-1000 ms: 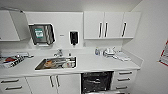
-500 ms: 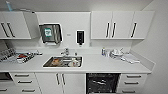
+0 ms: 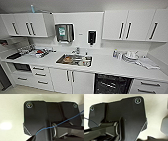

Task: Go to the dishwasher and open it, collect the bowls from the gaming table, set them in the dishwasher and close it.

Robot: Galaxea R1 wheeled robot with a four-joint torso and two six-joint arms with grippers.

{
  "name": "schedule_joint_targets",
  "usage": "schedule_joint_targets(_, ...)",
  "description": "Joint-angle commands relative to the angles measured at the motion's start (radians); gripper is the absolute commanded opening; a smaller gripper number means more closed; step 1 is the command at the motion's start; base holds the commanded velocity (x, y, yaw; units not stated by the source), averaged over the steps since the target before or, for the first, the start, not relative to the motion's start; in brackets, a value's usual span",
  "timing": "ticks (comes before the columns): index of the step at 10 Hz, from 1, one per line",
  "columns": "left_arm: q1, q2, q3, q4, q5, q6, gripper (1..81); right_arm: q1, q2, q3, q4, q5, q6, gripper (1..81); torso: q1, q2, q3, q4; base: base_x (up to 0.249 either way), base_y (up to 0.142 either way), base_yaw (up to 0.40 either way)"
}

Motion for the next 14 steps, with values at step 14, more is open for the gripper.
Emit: schedule_joint_targets(14,-0.049,-0.062,0.022,0.020,0.024,0.016,81.1,0.047,-0.127,0.191,0.000,-0.048,-0.015,81.1,0.000,0.000,0.000,0.000,0.000,0.000,0.363)
